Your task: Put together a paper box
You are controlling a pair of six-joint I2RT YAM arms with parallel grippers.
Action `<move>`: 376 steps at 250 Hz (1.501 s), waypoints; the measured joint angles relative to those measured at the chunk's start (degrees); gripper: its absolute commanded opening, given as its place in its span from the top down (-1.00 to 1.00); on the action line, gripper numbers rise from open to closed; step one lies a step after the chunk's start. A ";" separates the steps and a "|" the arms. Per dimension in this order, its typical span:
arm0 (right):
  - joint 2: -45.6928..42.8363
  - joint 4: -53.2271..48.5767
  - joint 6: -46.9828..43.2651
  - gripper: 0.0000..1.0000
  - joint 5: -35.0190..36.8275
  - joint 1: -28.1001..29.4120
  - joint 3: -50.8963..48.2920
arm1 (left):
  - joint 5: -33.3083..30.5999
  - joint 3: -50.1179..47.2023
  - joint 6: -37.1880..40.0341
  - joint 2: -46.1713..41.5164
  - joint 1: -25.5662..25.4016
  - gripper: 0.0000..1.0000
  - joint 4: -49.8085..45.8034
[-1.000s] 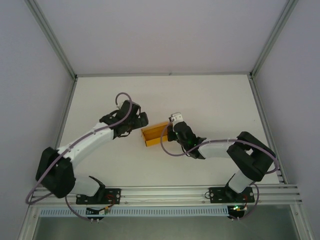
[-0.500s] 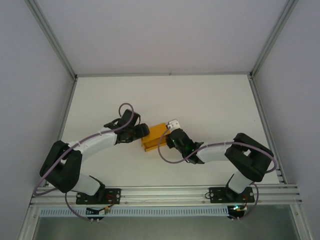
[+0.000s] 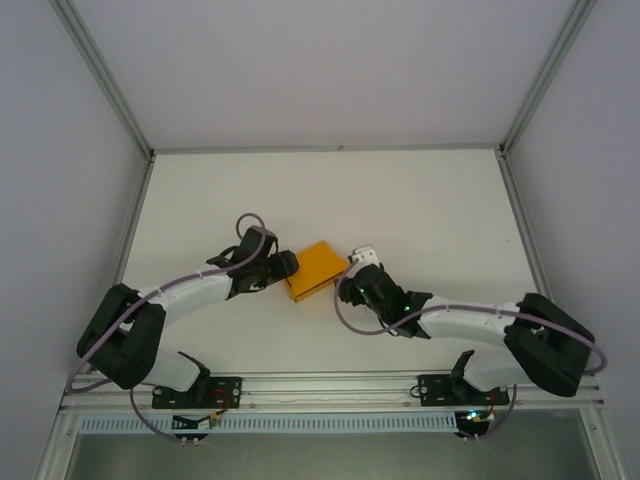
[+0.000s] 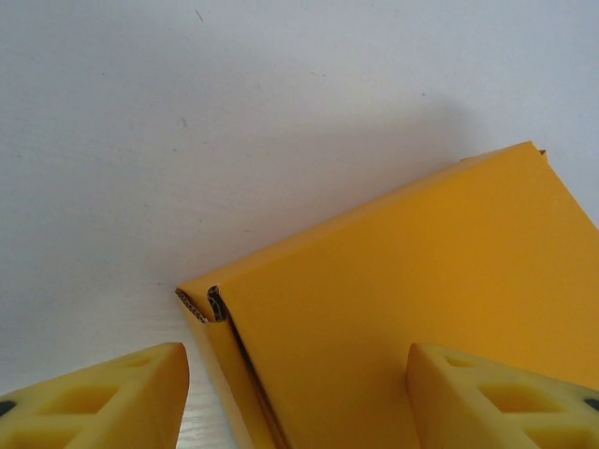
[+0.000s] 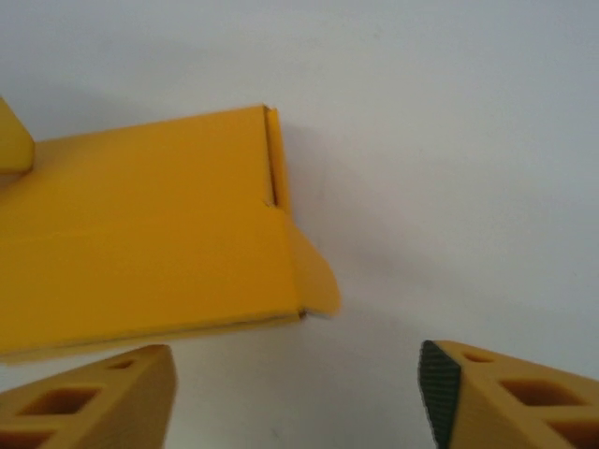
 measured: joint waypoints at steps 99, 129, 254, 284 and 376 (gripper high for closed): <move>-7.96 -9.31 2.71 -1.00 -9.86 -5.97 -1.16 | 2.05 -2.12 6.05 4.92 0.39 -0.03 11.28; -9.35 -9.51 4.13 -1.00 -15.67 -10.80 -0.33 | 4.04 -2.43 7.37 6.54 1.29 0.04 15.13; 9.35 -18.01 11.82 -1.00 -38.84 -26.86 18.10 | 12.94 -2.78 9.07 13.14 6.25 0.61 28.13; 15.02 -19.06 12.02 -1.00 -44.59 -27.71 21.42 | 15.32 -3.93 8.46 13.90 7.41 0.61 31.34; 26.32 -16.68 14.53 -0.84 -59.69 -28.76 24.98 | 25.16 -7.26 4.35 18.01 12.04 0.71 43.36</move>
